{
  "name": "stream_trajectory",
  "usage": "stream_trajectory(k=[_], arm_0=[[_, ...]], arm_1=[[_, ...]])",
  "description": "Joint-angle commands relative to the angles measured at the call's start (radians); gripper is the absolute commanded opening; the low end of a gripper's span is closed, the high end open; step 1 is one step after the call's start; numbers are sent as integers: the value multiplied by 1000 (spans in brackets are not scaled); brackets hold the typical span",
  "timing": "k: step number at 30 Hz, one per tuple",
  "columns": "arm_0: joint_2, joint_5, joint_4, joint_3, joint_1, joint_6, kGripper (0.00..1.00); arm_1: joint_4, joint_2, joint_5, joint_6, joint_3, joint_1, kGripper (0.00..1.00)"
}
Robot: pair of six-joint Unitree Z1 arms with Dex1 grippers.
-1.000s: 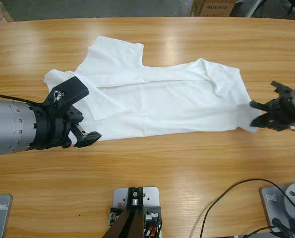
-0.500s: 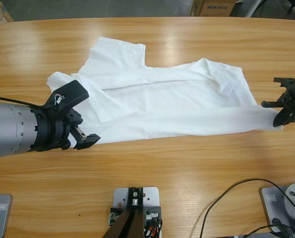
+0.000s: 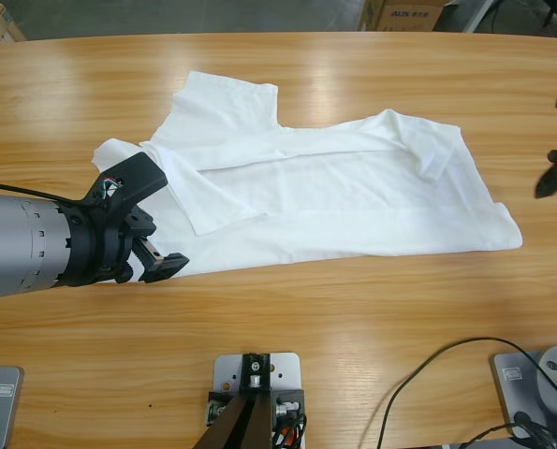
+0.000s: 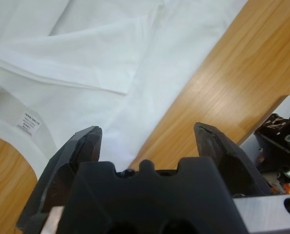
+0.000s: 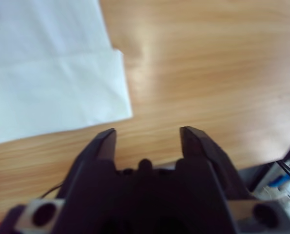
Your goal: Fold clothes
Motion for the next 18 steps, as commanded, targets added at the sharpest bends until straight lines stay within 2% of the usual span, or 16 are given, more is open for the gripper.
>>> stream_trajectory(k=[1, 3, 5, 6, 7, 9, 11, 14, 18], arm_0=[[50, -7, 12, 45, -11, 48, 743], [58, 4, 44, 32, -11, 98, 748], [67, 30, 125, 1, -11, 86, 763], [75, 55, 181, -23, -11, 62, 801], [92, 89, 251, -57, -11, -15, 838], [134, 135, 390, -130, -11, -180, 838], [186, 151, 472, -193, -11, -257, 837], [275, 152, 486, -276, -11, -268, 848], [385, 150, 485, -315, -9, -361, 839]], arm_1=[[-1, -78, 58, -84, 14, 91, 986], [3, -169, 61, -118, 15, 103, 1000], [16, -222, 62, -131, 15, 103, 1000], [16, -236, 62, -133, 15, 106, 1000], [15, -246, 62, -133, 15, 115, 1000], [13, -257, 64, -132, 16, 139, 1000], [11, -256, 66, -128, 22, 157, 1000], [10, -258, 65, -121, 29, 160, 1000], [10, -269, 68, -119, 34, 160, 1000]])
